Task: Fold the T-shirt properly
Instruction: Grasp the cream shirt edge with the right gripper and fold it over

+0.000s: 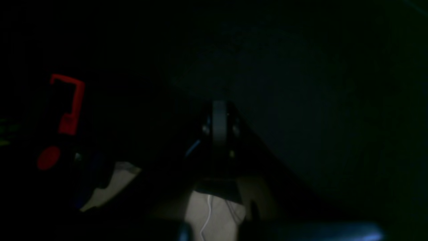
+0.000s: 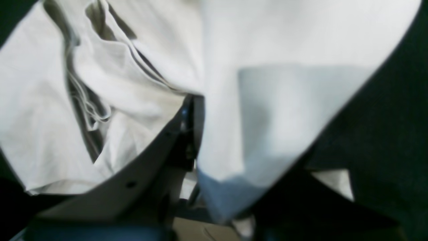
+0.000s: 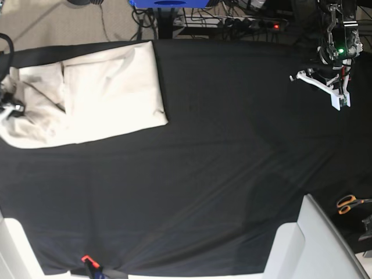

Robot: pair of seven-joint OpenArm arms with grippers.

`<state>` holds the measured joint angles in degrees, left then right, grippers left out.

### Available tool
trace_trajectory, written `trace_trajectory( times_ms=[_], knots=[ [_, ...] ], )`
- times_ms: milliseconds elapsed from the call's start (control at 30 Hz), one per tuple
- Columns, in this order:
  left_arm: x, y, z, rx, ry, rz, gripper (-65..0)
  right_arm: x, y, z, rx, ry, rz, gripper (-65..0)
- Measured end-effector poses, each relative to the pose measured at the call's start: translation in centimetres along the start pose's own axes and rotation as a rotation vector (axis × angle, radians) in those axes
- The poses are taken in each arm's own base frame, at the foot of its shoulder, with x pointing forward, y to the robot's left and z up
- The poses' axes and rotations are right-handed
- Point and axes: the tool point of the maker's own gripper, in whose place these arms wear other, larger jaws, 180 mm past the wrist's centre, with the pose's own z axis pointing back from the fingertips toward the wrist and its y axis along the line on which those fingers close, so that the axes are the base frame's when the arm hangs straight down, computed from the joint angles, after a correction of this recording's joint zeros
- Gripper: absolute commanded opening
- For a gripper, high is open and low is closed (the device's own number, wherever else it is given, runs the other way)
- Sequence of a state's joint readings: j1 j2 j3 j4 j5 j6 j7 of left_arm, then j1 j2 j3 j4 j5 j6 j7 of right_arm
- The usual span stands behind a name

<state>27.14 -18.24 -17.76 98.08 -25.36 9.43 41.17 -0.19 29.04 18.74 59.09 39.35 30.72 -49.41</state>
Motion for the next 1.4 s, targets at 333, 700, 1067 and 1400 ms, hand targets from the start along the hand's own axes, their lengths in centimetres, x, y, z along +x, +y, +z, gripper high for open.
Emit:
trace_trajectory(
  times_ms=[333,700,1067,1400],
  knots=[
    [0.3,-0.1,0.0,-0.003,-0.007,-0.002,-65.0,1.3,7.1,1.2,-0.119,-0.116,0.045,-64.8],
    [0.3,-0.1,0.0,-0.002,-0.007,-0.004,-65.0,-0.7,14.3,2.3,-0.279,-0.127,0.237,-64.8],
    [0.3,-0.1,0.0,-0.002,-0.008,-0.004,-65.0,-2.7,20.1,1.3,-0.392,-0.144,0.520,-64.8],
    [0.3,-0.1,0.0,-0.003,-0.007,-0.003,-65.0,-4.1,23.8,0.8,-0.373,-0.155,0.577,-64.8]
  ],
)
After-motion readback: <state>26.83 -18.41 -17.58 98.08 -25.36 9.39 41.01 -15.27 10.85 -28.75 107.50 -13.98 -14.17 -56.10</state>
